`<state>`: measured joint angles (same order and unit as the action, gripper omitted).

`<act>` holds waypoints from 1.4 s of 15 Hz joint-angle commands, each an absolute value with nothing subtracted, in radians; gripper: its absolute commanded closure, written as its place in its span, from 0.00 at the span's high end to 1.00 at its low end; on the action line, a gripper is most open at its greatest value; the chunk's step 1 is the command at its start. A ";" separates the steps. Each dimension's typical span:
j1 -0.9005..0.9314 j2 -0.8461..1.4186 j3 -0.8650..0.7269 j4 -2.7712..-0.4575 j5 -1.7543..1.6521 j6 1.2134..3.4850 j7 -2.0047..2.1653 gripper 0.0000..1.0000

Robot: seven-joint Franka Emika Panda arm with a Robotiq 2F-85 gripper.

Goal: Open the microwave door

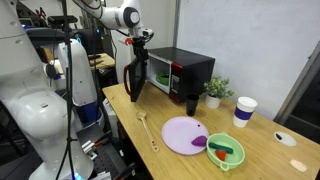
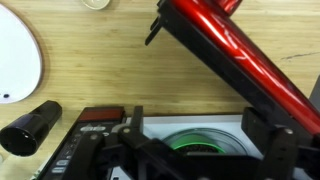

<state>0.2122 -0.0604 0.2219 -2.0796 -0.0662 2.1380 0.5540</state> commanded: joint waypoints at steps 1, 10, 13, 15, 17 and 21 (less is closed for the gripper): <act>0.228 -0.100 0.240 -2.107 -0.008 2.126 0.494 1.00; 0.251 -0.133 0.264 -2.142 0.083 2.128 0.419 1.00; 0.259 -0.138 0.267 -2.147 0.106 2.133 0.394 1.00; 0.266 -0.143 0.272 -2.153 0.119 2.139 0.377 1.00; 0.274 -0.149 0.281 -2.158 0.135 2.146 0.356 1.00; 0.282 -0.162 0.290 -2.165 0.158 2.146 0.333 1.00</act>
